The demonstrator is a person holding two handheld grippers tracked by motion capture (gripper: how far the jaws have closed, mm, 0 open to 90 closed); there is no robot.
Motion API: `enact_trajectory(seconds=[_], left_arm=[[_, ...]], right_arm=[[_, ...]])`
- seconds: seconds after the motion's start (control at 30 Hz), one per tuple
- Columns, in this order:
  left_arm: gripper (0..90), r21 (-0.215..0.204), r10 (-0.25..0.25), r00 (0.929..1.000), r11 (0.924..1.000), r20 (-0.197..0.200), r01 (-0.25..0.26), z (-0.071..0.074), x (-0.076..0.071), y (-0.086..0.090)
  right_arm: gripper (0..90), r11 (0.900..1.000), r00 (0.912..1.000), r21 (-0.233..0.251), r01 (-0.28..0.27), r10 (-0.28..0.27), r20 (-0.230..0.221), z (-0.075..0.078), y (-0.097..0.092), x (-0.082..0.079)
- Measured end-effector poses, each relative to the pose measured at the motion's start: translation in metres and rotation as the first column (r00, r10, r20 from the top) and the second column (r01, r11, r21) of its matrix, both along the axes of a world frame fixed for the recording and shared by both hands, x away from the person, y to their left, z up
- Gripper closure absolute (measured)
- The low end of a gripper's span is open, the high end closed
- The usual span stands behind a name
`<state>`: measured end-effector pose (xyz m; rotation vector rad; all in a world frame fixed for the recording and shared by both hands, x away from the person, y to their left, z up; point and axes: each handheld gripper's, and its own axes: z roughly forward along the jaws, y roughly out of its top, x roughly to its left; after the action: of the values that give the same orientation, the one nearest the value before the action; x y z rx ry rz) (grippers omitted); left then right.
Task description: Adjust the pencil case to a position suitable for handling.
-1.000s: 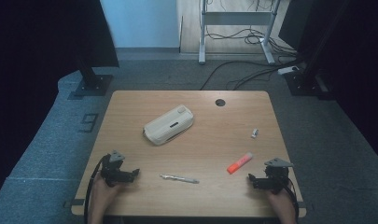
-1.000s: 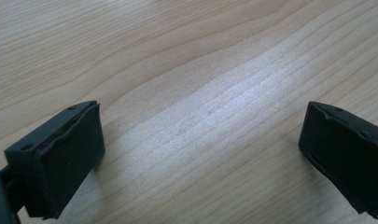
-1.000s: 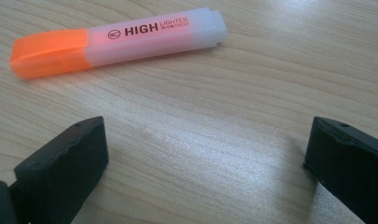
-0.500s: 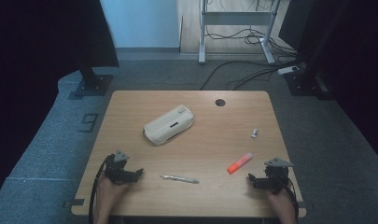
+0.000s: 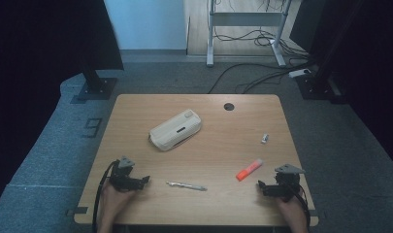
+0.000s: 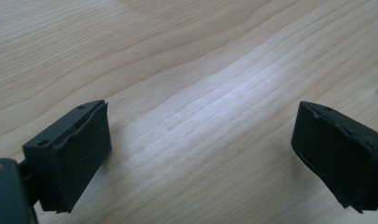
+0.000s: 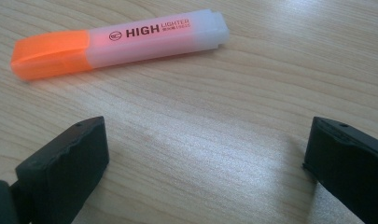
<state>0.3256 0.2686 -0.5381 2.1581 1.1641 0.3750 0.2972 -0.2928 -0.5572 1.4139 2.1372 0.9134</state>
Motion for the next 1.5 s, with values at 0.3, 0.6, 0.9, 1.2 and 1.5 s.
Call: enact_trajectory(seconds=[0.3, 0.6, 0.9, 1.2, 1.5], left_arm=[[4.0, -0.068, -0.055, 0.9977, 0.9960, 0.039, 0.057, 0.020, 0.008, -0.020], [3.0, -0.089, -0.082, 0.9952, 0.9923, 0.054, 0.086, 0.033, 0.028, -0.041], [3.6, -0.080, -0.137, 0.9902, 0.9871, 0.027, 0.139, 0.043, 0.056, -0.060], [6.3, -0.053, -0.166, 0.9854, 0.9843, 0.035, 0.168, 0.058, 0.085, -0.079], [8.4, -0.019, -0.192, 0.9814, 0.9812, 0.014, 0.192, 0.063, 0.115, -0.096]], right_arm=[[0.0, 1.0000, 1.0000, 0.001, -0.004, 0.004, 0.001, 0.000, 0.000, 0.000], [0.0, 1.0000, 1.0000, 0.001, -0.004, 0.004, 0.002, 0.000, 0.000, 0.000], [0.0, 1.0000, 1.0000, 0.002, -0.006, 0.006, 0.002, 0.000, 0.000, 0.000], [0.1, 1.0000, 1.0000, 0.002, -0.008, 0.008, 0.002, 0.000, 0.000, 0.000], [0.1, 1.0000, 1.0000, 0.002, -0.008, 0.008, 0.003, 0.000, 0.000, 0.000]])
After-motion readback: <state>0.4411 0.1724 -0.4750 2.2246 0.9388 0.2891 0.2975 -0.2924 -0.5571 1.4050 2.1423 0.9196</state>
